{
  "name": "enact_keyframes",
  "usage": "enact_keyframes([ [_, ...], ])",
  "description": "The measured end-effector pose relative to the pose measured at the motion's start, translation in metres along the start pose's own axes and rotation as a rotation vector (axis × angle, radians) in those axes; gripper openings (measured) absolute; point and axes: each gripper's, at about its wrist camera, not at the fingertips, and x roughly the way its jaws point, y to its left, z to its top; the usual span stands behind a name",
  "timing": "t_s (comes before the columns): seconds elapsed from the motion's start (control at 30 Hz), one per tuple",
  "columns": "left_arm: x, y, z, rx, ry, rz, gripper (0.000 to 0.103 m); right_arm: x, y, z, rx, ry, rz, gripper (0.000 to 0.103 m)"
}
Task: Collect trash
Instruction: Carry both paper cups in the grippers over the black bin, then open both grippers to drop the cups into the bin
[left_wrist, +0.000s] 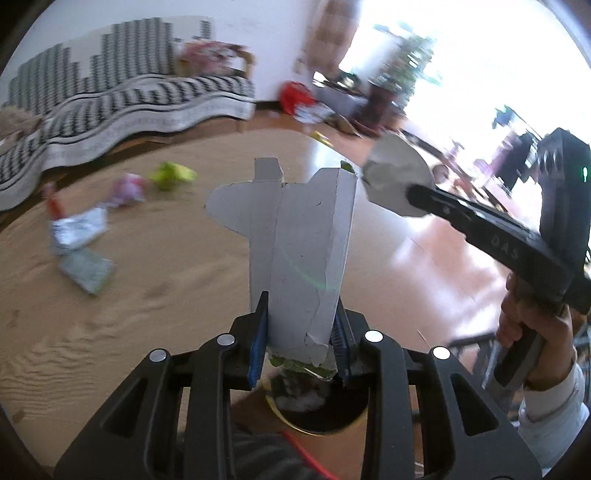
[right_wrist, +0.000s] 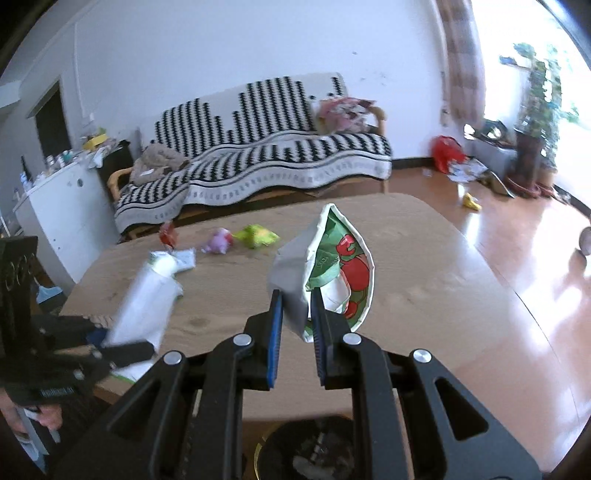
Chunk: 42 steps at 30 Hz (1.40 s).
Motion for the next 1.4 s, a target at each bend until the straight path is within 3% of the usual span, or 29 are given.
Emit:
enact_keyframes([
  [0.17,0.044,-0.048,-0.033,0.042,0.100,-0.070,0.030,-0.008,-0.043,-0.058,0.113,0.086,-0.015,0.016],
  [0.3,0.086,-0.063,-0.067,0.025,0.207,-0.092,0.030,0.009,-0.066,-0.119,0.212,0.185,-0.031,0.016],
  [0.47,0.175,-0.064,-0.129,0.063,0.417,0.022,0.030,0.071,-0.091,-0.198,0.324,0.402,-0.062,0.016],
  [0.53,0.208,-0.055,-0.149,0.027,0.509,0.023,0.030,0.096,-0.098,-0.228,0.382,0.486,-0.061,0.016],
  [0.6,0.226,-0.049,-0.161,0.005,0.553,0.020,0.030,0.113,-0.103,-0.249,0.424,0.542,-0.058,0.016],
  [0.77,0.255,-0.035,-0.163,-0.021,0.600,0.030,0.030,0.137,-0.104,-0.264,0.444,0.606,-0.052,0.016],
  [1.13,0.256,-0.036,-0.171,-0.090,0.595,0.018,0.030,0.140,-0.103,-0.246,0.404,0.590,-0.051,0.016],
  [1.23,0.257,-0.036,-0.171,-0.085,0.598,0.009,0.036,0.140,-0.102,-0.245,0.419,0.586,-0.040,0.016],
  [1.27,0.259,-0.035,-0.170,-0.074,0.595,0.018,0.041,0.137,-0.102,-0.243,0.423,0.583,-0.047,0.023],
  [1.3,0.257,-0.038,-0.169,-0.056,0.584,0.037,0.065,0.135,-0.103,-0.241,0.420,0.574,-0.057,0.057],
  [1.33,0.254,-0.041,-0.168,-0.044,0.563,0.049,0.091,0.131,-0.102,-0.237,0.414,0.557,-0.067,0.080],
  [1.37,0.249,-0.043,-0.166,-0.034,0.531,0.057,0.096,0.126,-0.103,-0.232,0.412,0.533,-0.072,0.095],
  [1.4,0.244,-0.045,-0.163,-0.026,0.497,0.056,0.096,0.119,-0.104,-0.226,0.411,0.512,-0.075,0.096],
])
